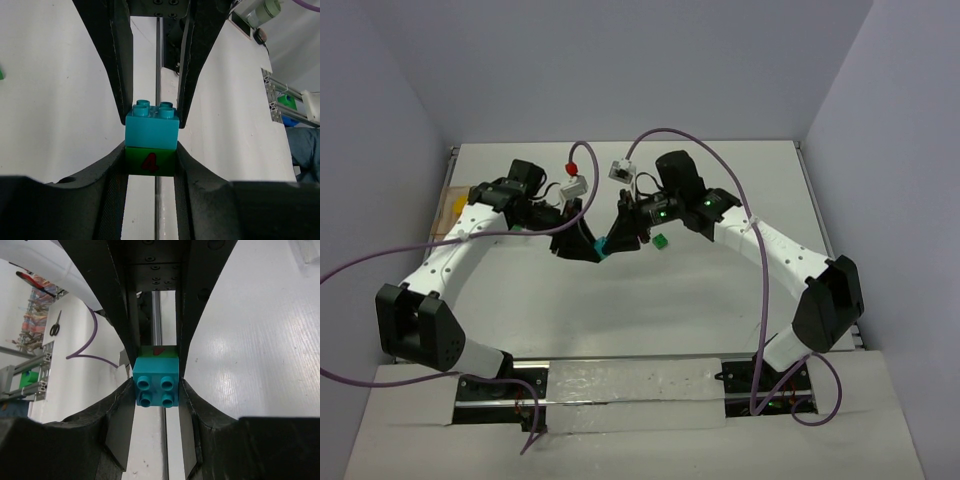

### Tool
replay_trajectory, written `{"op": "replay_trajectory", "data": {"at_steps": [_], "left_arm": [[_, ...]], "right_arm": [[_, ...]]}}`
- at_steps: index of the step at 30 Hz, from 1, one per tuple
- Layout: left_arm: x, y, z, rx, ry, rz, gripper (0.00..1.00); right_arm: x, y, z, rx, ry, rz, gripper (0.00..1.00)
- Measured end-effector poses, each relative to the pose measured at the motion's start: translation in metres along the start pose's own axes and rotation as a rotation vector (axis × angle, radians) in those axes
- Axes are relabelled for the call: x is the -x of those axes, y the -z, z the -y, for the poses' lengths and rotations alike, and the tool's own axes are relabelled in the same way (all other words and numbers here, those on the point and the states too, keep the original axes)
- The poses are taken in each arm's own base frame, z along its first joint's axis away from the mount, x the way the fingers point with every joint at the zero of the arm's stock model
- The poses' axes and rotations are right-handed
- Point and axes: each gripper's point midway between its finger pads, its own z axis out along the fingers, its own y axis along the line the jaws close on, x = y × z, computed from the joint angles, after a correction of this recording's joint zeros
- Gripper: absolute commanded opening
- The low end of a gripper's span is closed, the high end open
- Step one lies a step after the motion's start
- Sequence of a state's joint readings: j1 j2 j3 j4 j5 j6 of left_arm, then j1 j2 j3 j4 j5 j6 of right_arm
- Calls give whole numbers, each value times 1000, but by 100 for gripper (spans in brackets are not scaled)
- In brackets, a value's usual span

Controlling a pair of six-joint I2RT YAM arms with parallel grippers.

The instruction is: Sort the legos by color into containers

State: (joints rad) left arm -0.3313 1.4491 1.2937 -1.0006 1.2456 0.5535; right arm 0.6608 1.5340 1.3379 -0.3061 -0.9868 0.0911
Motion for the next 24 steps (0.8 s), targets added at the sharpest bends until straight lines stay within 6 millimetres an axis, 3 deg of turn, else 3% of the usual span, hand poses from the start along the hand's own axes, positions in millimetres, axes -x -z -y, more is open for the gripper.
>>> {"op": "replay_trajectory", "data": {"at_steps": [6, 11, 18, 24], "left_arm": [[-17, 5, -13, 47, 39, -12, 0], [-32, 32, -41, 181, 95, -9, 0], [-50, 104, -124, 695, 195, -98, 5], [-40, 181, -182, 1071, 256, -120, 14]], "right_arm": [[1, 16, 12, -38, -23, 20, 0], [14, 47, 32, -115, -30, 82, 0], [14, 58, 44, -176, -27, 88, 0], [5, 60, 53, -228, -37, 52, 0]]}}
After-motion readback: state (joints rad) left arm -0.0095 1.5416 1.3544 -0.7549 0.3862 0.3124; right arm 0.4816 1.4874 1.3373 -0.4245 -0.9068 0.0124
